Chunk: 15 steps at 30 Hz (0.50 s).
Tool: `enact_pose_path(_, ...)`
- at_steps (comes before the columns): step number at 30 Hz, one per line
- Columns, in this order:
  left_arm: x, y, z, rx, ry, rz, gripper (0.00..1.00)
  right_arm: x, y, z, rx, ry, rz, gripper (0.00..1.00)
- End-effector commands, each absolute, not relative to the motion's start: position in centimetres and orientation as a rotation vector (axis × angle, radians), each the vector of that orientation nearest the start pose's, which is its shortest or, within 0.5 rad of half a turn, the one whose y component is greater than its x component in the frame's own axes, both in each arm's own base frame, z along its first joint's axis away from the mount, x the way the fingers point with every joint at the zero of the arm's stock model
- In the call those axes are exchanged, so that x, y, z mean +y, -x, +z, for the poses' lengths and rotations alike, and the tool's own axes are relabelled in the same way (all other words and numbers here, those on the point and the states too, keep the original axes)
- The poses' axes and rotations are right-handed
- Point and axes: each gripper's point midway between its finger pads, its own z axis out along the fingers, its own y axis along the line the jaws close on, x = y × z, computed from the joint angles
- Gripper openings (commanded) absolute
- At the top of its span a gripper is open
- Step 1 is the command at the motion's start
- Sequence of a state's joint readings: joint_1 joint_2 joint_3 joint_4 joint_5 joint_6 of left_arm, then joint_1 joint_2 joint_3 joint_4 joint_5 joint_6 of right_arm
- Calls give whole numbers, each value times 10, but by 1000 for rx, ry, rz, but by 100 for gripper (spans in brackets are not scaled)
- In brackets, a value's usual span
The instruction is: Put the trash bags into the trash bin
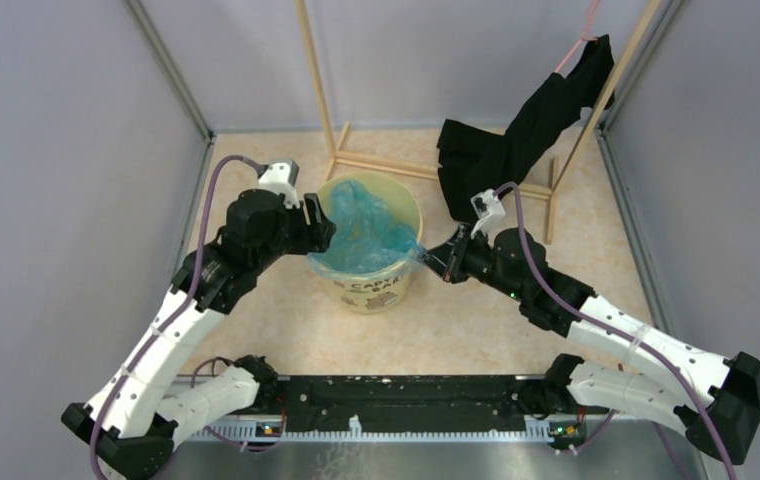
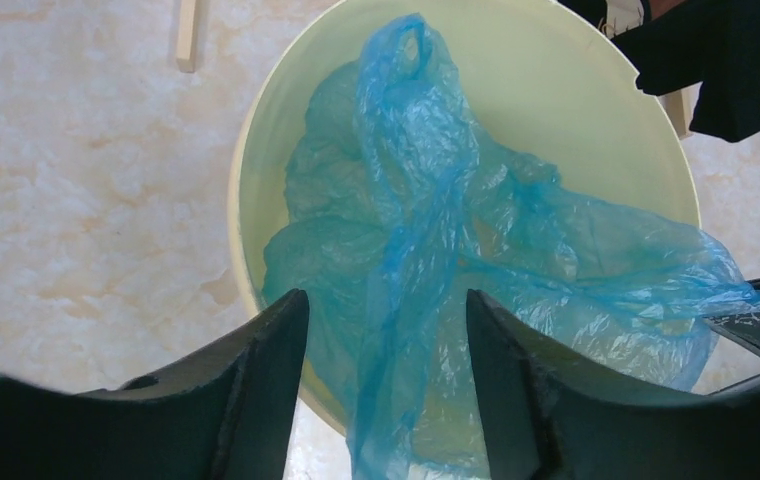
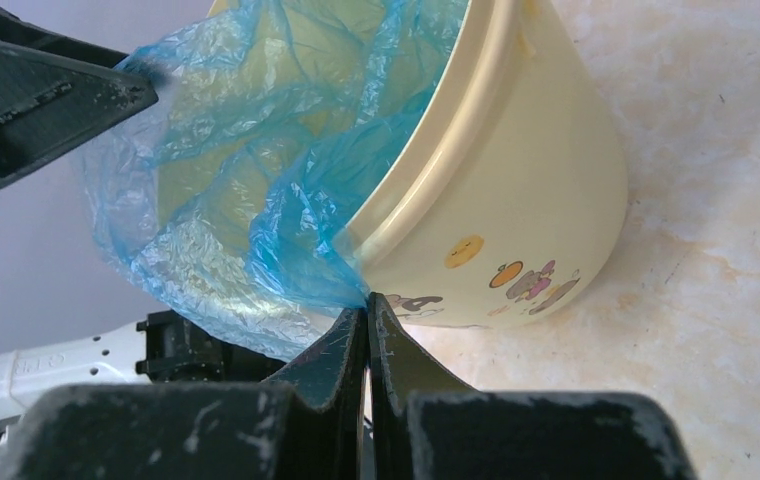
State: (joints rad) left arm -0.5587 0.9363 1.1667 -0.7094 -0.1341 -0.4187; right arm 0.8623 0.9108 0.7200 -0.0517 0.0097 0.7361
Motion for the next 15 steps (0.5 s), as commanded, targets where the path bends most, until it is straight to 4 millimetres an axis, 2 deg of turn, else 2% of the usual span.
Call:
enact_pose_path(1,-144,-248,302,1991,-73,-482,55,282,-205,284,1847,132,1145,0)
enact_pose_path(6,-133,-250,297,1971,14,-444,12,278,-209,278,1867,123,1097,0)
enact_pose_path(8,-130,-249,292,1954,47,-456,0,274,-211,274,1869,103,1073,0)
enact_pose_path(11,-119,-244,286,1914,128,-456,0,267,-211,267,1877,75,1051,0)
enact_pose_path(15,-94,-234,279,1821,261,-437,0,260,-213,254,1892,29,1024,0)
